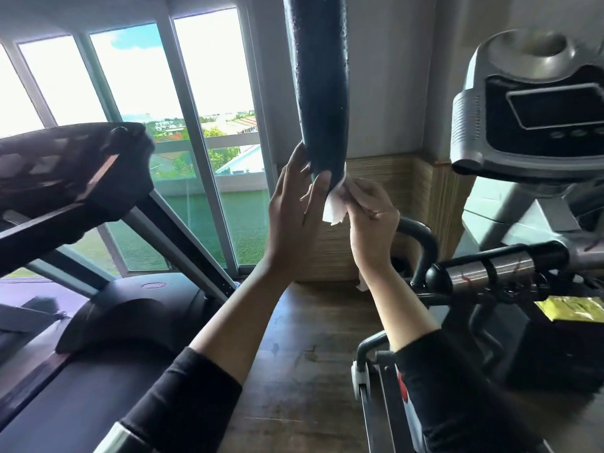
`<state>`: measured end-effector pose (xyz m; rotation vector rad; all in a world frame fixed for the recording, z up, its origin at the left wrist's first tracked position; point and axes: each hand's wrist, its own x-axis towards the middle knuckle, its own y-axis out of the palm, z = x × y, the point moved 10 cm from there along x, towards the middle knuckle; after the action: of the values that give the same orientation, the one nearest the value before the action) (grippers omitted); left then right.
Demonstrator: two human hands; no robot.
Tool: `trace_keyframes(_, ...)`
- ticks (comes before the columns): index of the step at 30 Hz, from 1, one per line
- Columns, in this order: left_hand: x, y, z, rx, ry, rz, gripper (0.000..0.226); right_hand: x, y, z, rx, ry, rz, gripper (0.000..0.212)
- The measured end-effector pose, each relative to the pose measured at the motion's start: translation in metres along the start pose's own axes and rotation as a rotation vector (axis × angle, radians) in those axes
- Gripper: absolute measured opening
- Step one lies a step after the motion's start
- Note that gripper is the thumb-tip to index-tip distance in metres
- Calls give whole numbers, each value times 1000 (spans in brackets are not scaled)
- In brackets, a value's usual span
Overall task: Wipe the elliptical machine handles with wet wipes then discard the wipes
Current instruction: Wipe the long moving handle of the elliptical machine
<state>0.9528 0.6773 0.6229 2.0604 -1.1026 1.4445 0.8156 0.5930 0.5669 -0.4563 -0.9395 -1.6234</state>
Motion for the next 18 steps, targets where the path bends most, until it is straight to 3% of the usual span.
trace_keyframes(3, 0, -3, 0, -27, -15, -5, 44, -3, 1, 5, 103, 29, -15, 23)
trace_keyframes(10, 6, -15, -16, -38, 24, -31, 42, 0, -1, -10, -38, 86, 26, 23)
trace_keyframes(18, 12, -22, -30, -80, 24, -30, 42, -2, 6, 42, 185, 1, -1, 26)
